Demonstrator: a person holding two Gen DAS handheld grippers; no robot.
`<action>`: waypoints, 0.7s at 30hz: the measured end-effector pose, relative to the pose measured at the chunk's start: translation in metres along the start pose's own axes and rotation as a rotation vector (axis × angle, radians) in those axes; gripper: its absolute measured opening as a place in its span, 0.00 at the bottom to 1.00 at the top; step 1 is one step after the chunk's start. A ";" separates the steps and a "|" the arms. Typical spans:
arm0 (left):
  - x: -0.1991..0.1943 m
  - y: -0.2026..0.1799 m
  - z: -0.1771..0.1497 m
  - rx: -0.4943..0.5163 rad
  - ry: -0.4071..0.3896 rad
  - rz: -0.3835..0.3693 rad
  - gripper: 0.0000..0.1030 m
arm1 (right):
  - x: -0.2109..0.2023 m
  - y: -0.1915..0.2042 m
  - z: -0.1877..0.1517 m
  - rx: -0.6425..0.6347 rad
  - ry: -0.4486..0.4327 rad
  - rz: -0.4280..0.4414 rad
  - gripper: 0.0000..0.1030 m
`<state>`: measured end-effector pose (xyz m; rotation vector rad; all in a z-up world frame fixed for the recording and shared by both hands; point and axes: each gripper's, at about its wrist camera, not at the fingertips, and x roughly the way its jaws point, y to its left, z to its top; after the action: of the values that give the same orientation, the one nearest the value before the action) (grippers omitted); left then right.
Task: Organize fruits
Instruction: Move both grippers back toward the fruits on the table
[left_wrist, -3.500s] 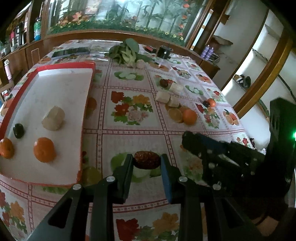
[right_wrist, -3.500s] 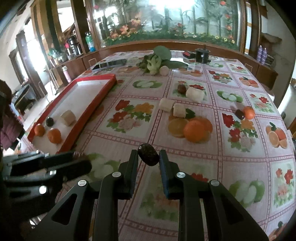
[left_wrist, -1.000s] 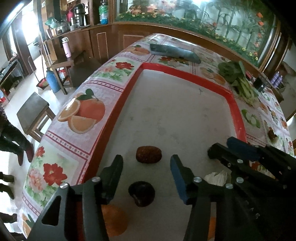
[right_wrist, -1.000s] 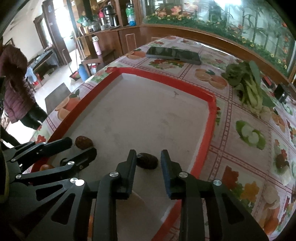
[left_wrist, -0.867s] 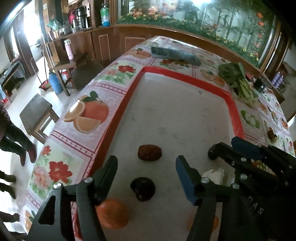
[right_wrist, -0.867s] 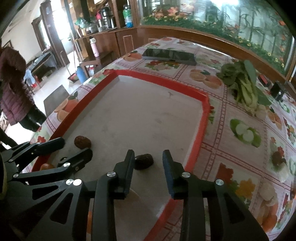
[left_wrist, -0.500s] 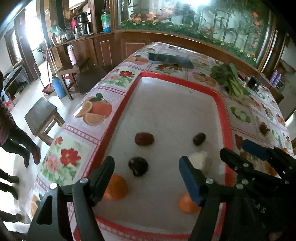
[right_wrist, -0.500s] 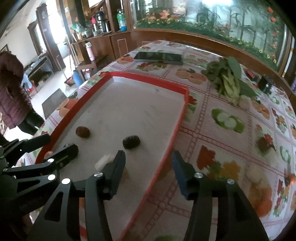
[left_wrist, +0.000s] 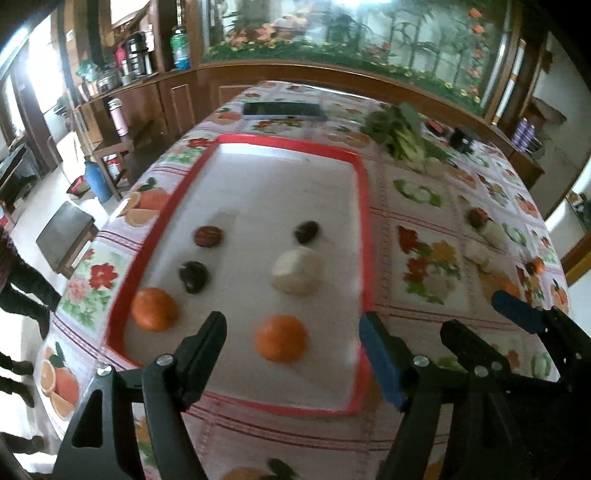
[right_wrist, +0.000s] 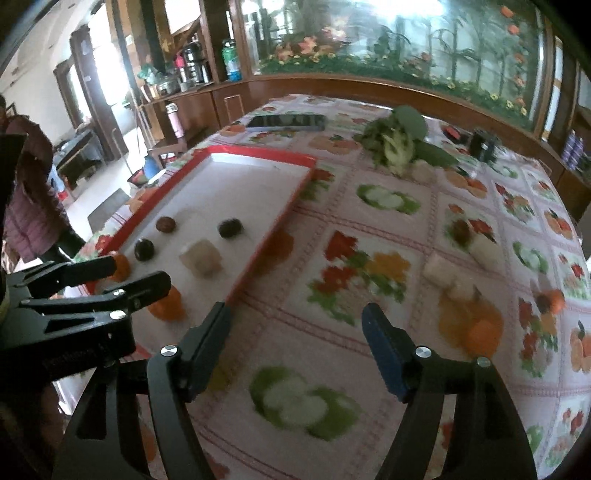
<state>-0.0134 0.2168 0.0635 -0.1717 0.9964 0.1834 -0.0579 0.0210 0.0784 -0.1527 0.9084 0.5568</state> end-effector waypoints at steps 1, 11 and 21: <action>-0.001 -0.006 -0.001 0.009 0.003 -0.005 0.75 | -0.002 -0.006 -0.002 0.007 0.000 -0.007 0.71; -0.001 -0.066 -0.015 0.079 0.030 -0.077 0.78 | -0.019 -0.092 -0.038 0.132 -0.004 -0.106 0.72; 0.013 -0.116 -0.027 0.143 0.081 -0.120 0.78 | -0.022 -0.156 -0.060 0.238 0.003 -0.099 0.72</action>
<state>-0.0021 0.0992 0.0452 -0.1082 1.0724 -0.0044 -0.0300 -0.1418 0.0420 0.0168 0.9577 0.3529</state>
